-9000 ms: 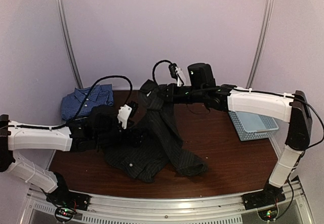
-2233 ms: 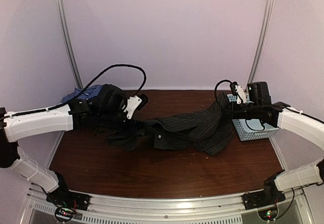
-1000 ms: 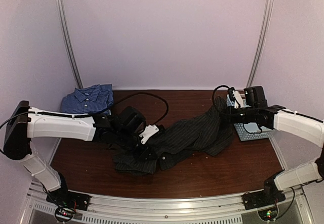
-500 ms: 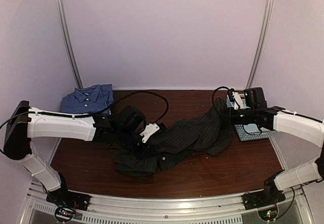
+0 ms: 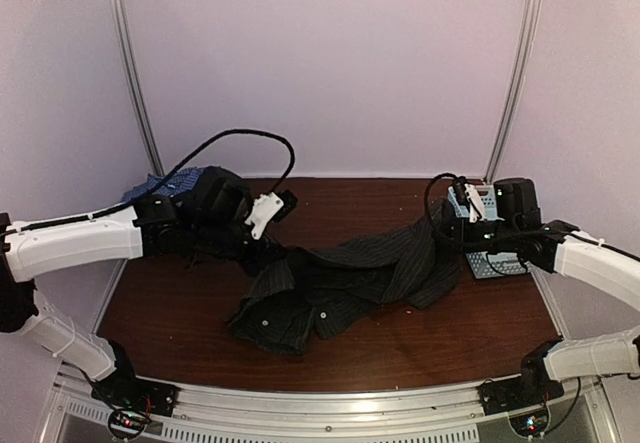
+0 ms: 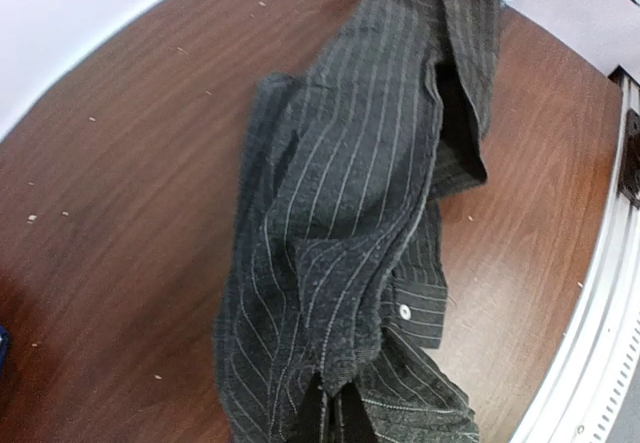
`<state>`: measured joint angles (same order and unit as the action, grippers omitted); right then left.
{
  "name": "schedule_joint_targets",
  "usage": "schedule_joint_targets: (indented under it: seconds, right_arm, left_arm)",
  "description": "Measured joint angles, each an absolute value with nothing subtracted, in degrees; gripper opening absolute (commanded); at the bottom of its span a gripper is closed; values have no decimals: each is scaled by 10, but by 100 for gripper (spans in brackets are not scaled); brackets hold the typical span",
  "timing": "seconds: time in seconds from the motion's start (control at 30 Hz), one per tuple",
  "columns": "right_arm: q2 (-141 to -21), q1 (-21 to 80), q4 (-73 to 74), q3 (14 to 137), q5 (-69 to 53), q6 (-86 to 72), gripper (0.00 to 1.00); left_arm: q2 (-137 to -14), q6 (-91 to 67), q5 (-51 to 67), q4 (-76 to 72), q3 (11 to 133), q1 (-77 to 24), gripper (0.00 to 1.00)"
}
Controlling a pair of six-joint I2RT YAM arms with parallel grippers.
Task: Fold and stack the long sleeve shirts
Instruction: Pick up the shirt from the center of the board, then pick up the crumpled shirt from the center of the board.
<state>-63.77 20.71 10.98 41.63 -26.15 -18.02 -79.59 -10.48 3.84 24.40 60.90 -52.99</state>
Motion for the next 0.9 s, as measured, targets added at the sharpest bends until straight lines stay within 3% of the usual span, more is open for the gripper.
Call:
schedule_joint_targets:
  seconds: [0.43,0.47,0.6,0.73,0.9]
  right_arm:
    - [-515,306,180,401,-309,-199,0]
    - [-508,310,184,394,-308,-202,2]
    - [-464,315,204,348,-307,-228,27]
    - [-412,315,232,331,-307,-250,43]
    - [-385,315,238,338,-297,-269,46]
  left_arm:
    - [-782,-94,-63,309,741,-412,0]
    - [-784,-94,-67,312,752,-406,0]
    - [-796,-94,-83,316,792,-390,0]
    - [-818,-94,-92,316,811,-384,0]
    - [-837,-94,-93,318,812,-381,0]
